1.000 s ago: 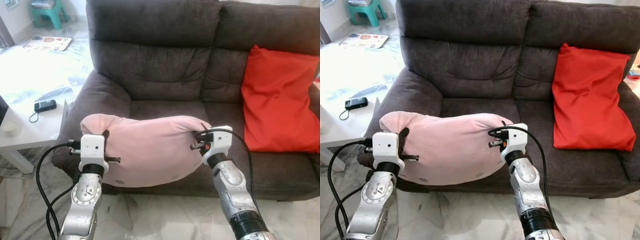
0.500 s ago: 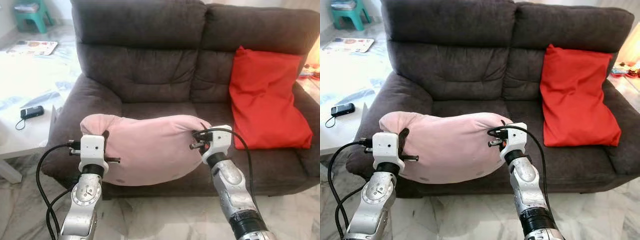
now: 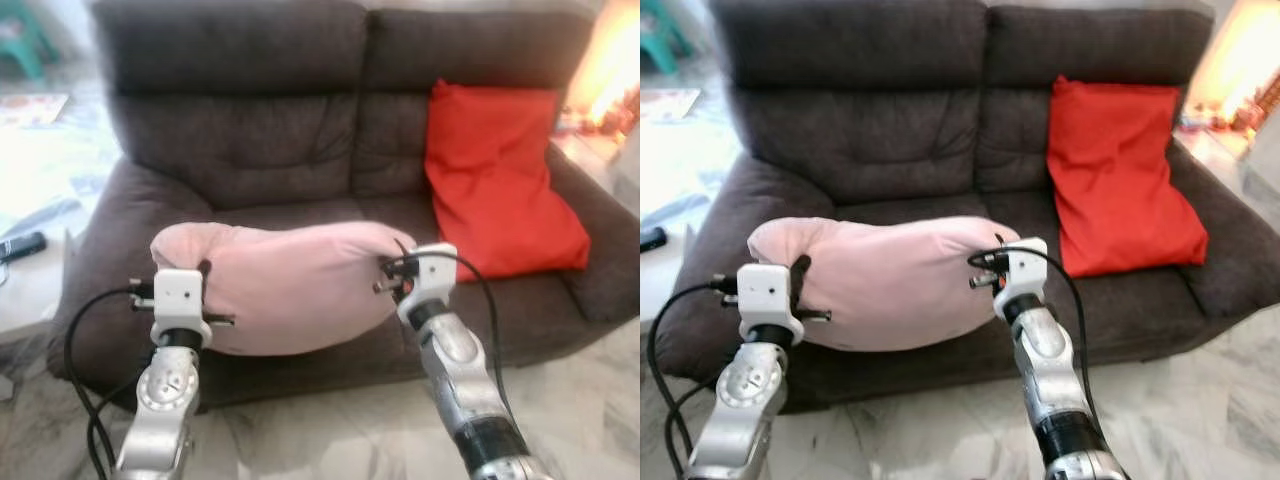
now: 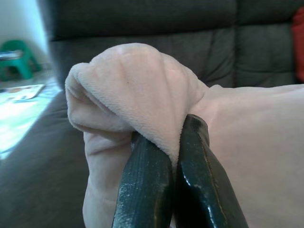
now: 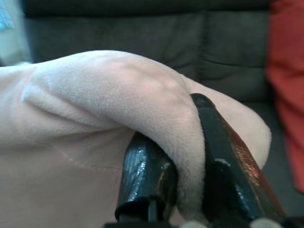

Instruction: Move the pillow to the sofa from floor

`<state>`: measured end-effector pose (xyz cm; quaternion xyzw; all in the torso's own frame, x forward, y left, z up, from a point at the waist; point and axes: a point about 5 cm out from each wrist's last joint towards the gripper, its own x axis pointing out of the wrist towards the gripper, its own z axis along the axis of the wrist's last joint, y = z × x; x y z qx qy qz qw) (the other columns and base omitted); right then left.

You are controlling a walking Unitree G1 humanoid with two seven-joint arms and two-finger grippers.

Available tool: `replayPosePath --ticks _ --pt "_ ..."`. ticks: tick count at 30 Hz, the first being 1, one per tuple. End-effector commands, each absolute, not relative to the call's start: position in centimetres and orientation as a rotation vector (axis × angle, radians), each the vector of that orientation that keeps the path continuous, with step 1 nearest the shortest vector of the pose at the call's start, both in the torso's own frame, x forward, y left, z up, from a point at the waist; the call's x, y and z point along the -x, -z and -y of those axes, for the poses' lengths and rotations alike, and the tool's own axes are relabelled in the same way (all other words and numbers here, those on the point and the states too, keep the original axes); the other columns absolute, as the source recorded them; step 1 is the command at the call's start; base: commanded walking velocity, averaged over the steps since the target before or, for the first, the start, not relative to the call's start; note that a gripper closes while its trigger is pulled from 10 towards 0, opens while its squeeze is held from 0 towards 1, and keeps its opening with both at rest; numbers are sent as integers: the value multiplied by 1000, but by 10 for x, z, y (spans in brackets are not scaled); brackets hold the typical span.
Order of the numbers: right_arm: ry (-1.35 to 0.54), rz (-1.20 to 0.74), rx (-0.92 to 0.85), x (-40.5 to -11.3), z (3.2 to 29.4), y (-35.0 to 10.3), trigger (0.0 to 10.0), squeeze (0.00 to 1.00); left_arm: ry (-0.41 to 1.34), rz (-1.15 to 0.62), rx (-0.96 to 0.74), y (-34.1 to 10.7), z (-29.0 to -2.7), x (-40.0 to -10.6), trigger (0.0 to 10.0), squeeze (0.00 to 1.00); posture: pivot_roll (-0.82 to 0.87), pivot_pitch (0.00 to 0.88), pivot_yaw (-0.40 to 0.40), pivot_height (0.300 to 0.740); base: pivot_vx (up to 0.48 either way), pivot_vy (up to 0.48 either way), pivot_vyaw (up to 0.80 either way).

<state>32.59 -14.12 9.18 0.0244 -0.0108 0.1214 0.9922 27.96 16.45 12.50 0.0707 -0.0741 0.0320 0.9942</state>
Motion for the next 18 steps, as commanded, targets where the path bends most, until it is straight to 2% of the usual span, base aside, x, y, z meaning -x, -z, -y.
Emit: replayPosePath --ticks 1,14,18 --pt "-214 126 -73 -333 143 -114 10000 0 -116 170 -163 -130 -177 -278 10000 0 95 45 -48 740 0 0 0" --pt "-244 142 -49 -335 140 -120 10000 0 -152 237 -90 -152 -184 -277 10000 0 95 45 -51 740 0 0 0" --pt "-243 208 -70 -338 139 -137 10000 0 -161 284 -95 -166 -184 -275 10000 0 95 44 -52 740 0 0 0"
